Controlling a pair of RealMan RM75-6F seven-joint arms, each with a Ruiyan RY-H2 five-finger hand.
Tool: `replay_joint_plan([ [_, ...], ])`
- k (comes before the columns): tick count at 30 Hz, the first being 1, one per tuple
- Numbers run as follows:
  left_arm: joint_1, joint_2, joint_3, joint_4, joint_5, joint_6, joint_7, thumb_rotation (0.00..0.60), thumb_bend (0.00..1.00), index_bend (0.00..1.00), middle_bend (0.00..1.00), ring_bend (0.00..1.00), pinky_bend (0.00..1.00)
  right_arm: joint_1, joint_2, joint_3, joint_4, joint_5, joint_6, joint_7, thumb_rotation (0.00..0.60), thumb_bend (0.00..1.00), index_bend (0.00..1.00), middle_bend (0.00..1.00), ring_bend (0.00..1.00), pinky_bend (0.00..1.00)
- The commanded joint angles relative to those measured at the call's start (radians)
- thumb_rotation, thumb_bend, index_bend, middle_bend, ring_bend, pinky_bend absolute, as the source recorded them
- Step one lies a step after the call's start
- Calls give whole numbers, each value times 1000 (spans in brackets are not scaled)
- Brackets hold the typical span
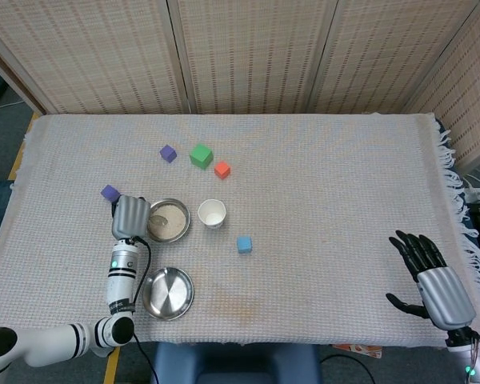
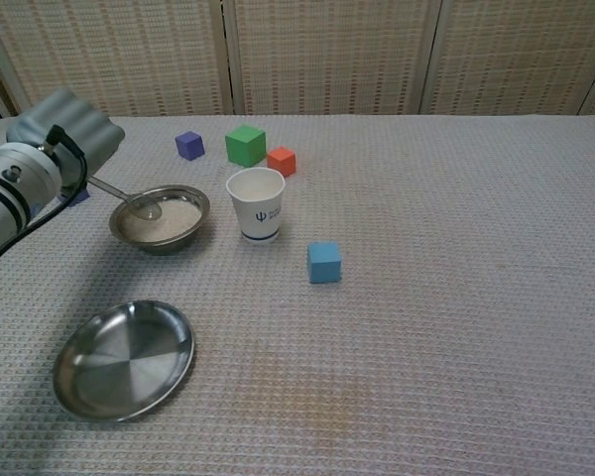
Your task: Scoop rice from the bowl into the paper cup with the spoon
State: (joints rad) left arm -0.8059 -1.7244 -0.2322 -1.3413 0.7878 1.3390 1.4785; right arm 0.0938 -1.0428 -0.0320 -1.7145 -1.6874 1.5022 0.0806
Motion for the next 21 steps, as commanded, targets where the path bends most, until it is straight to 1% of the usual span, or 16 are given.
replay_joint_plan([
  [1, -26, -43, 23, 61, 3, 40, 54, 600, 383, 635, 1000, 1000, 1000, 0, 7, -7, -4, -9, -4, 13, 600, 68, 0, 0, 0, 0],
  [5, -30, -73, 36, 118, 11, 56, 71, 600, 384, 635, 1000, 1000, 1000, 8, 29, -26, -12, -40, -14, 64, 600, 68, 0, 0, 0, 0],
  [8, -29, -88, 46, 150, 8, 57, 84, 600, 383, 635, 1000, 1000, 1000, 7, 36, -33, -12, -55, -10, 76, 600, 68, 0, 0, 0, 0],
  [13, -23, -115, 77, 198, 34, 57, 88, 600, 384, 634, 1000, 1000, 1000, 8, 41, -40, -14, -66, -11, 89, 600, 68, 0, 0, 0, 0],
  [19, -17, -145, 95, 235, 73, 53, 63, 600, 383, 634, 1000, 1000, 1000, 10, 48, -47, -19, -76, -12, 105, 600, 69, 0, 0, 0, 0],
  [21, -14, -150, 94, 239, 76, 48, 57, 600, 383, 635, 1000, 1000, 1000, 10, 49, -46, -19, -75, -12, 106, 600, 68, 0, 0, 0, 0],
])
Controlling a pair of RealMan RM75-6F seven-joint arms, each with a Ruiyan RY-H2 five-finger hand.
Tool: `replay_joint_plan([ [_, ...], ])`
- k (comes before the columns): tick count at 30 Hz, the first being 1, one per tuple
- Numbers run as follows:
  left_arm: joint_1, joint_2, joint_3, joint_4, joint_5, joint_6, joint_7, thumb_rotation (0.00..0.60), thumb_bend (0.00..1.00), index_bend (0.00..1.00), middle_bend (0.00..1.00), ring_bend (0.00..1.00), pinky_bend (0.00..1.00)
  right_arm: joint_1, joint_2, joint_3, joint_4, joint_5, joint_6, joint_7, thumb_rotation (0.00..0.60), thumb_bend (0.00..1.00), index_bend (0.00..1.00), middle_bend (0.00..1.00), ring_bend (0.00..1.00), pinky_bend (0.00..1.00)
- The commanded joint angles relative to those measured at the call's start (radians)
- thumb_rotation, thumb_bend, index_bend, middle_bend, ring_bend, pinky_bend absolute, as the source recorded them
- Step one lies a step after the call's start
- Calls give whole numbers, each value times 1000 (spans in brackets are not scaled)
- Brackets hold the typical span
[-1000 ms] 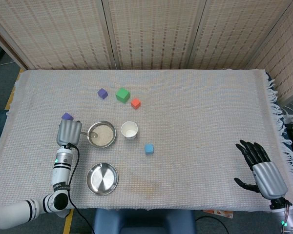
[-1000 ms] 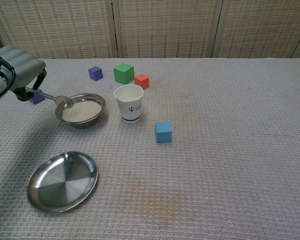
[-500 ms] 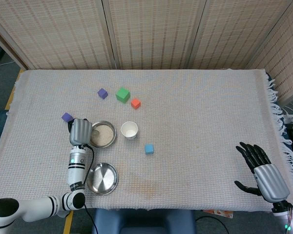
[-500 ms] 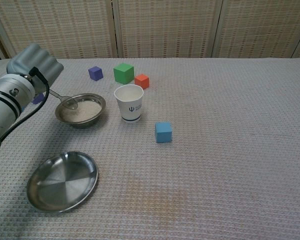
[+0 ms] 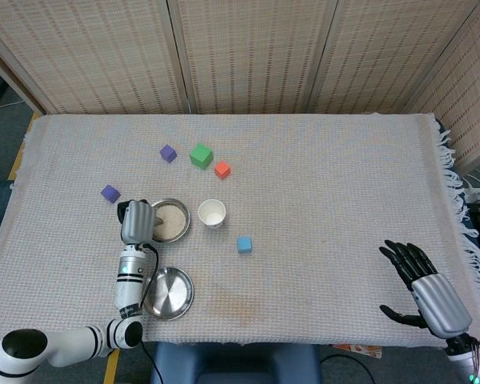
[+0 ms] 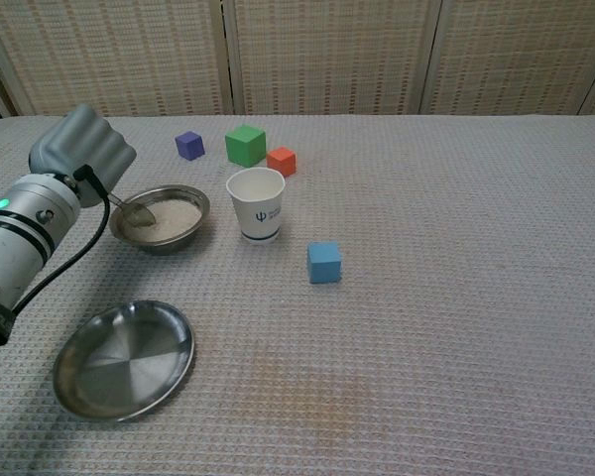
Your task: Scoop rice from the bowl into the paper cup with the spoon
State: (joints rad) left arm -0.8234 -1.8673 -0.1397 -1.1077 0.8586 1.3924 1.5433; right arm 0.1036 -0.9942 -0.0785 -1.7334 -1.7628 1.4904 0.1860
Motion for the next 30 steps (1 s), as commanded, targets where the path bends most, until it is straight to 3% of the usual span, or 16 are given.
replay_joint_plan([
  [1, 4, -10, 1, 8, 8, -8, -9, 600, 383, 635, 1000, 1000, 1000, 1, 1, 1, 0, 2, 0, 2, 600, 69, 0, 0, 0, 0],
  [18, 27, 51, -24, -140, 14, -45, -60, 600, 379, 635, 1000, 1000, 1000, 4, 0, 2, 1, 8, -7, 4, 600, 69, 0, 0, 0, 0],
  [24, 28, 111, -78, -213, -39, -82, -112, 600, 380, 643, 1000, 1000, 1000, 9, -1, 2, 3, 14, -19, 5, 600, 69, 0, 0, 0, 0],
  [30, 30, 198, -162, -309, -187, -167, -182, 600, 381, 650, 1000, 1000, 1000, 12, -2, 6, 4, 23, -24, 6, 600, 68, 0, 0, 0, 0],
])
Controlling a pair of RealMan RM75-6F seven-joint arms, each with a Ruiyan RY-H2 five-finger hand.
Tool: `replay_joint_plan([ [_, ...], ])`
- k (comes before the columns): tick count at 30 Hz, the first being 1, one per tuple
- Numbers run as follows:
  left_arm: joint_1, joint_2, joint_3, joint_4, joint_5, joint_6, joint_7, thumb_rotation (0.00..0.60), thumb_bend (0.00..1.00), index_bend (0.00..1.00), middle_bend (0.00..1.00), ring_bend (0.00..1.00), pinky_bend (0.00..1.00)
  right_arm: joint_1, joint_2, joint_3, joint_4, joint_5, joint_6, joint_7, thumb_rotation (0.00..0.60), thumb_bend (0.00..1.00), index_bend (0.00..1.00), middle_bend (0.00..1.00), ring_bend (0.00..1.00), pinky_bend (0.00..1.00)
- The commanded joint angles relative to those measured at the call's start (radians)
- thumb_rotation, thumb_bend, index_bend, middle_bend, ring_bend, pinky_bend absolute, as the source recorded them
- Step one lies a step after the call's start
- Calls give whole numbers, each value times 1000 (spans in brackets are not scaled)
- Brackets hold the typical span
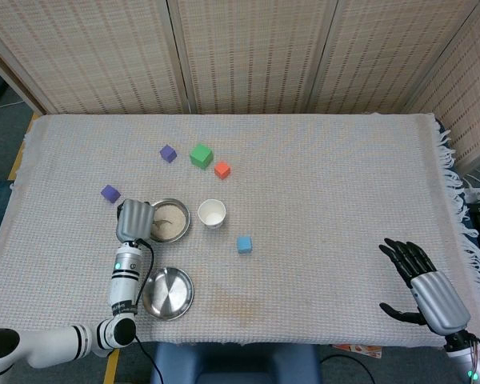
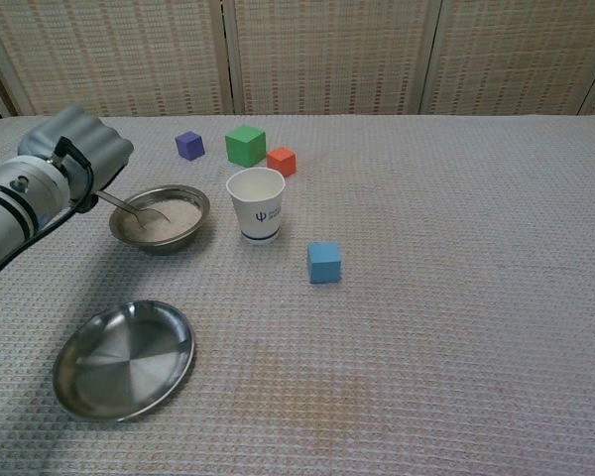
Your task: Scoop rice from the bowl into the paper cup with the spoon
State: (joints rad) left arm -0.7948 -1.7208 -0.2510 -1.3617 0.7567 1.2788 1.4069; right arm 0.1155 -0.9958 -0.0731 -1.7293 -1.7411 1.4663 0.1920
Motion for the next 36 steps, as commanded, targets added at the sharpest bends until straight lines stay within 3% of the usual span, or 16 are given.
replay_joint_plan([
  [1, 0, 71, -67, -71, -116, -74, -63, 600, 380, 650, 1000, 1000, 1000, 0, 0, 1, 0, 3, -1, 0, 600, 68, 0, 0, 0, 0],
  [11, -7, 244, -155, -193, -354, -243, -242, 600, 379, 650, 1000, 1000, 1000, 7, -6, 4, -1, 14, -19, -14, 600, 69, 0, 0, 0, 0],
  [25, -96, 346, -110, -252, -513, -325, -374, 600, 377, 651, 1000, 1000, 1000, 10, -8, 2, -2, 13, -24, -19, 600, 68, 0, 0, 0, 0],
  [36, -220, 374, -116, -266, -633, -315, -358, 600, 378, 652, 1000, 1000, 1000, 16, -9, 3, 0, 20, -37, -16, 600, 68, 0, 0, 0, 0],
])
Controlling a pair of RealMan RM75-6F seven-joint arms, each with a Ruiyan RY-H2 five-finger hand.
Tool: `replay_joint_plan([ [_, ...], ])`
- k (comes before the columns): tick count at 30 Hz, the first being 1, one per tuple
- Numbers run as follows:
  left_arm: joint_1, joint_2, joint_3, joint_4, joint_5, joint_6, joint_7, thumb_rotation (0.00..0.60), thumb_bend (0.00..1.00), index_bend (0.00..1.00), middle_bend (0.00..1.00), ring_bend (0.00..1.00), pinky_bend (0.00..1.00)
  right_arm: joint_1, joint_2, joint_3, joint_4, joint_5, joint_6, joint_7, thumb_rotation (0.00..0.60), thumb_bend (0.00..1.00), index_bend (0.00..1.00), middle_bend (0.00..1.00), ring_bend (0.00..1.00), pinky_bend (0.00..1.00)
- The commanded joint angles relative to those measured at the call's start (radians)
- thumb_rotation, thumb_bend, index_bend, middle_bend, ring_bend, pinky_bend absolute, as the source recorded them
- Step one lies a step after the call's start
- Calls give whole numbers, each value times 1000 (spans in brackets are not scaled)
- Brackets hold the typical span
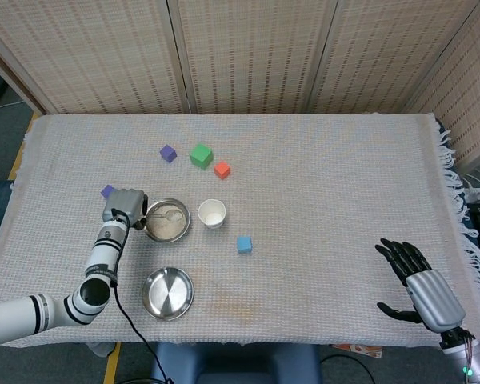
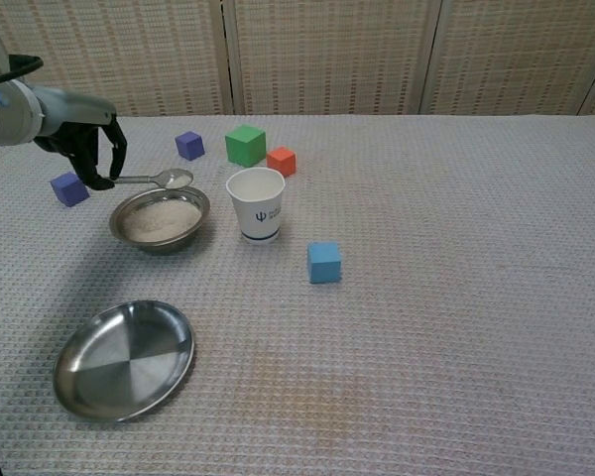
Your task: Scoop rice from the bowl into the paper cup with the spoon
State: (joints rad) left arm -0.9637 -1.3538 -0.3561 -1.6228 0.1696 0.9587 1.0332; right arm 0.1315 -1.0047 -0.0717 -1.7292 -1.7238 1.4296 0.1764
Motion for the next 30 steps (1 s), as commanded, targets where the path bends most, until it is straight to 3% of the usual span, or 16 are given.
replay_joint_plan([
  [1, -73, 5, -9, -4, -70, 12, 26, 600, 378, 652, 1000, 1000, 1000, 1, 0, 2, -1, 5, -2, -1, 600, 68, 0, 0, 0, 0],
  [13, -222, -88, 21, 76, -130, 52, 50, 600, 378, 651, 1000, 1000, 1000, 8, 2, 2, 1, 16, -16, 8, 600, 68, 0, 0, 0, 0],
  [21, -278, -166, 53, 146, -110, 101, 66, 600, 378, 652, 1000, 1000, 1000, 14, 4, 5, 8, 27, -26, 23, 600, 68, 0, 0, 0, 0],
  [30, -266, -288, 176, 234, 143, 233, 58, 600, 378, 651, 1000, 1000, 1000, 10, 9, 5, 10, 20, -12, 31, 600, 68, 0, 0, 0, 0],
])
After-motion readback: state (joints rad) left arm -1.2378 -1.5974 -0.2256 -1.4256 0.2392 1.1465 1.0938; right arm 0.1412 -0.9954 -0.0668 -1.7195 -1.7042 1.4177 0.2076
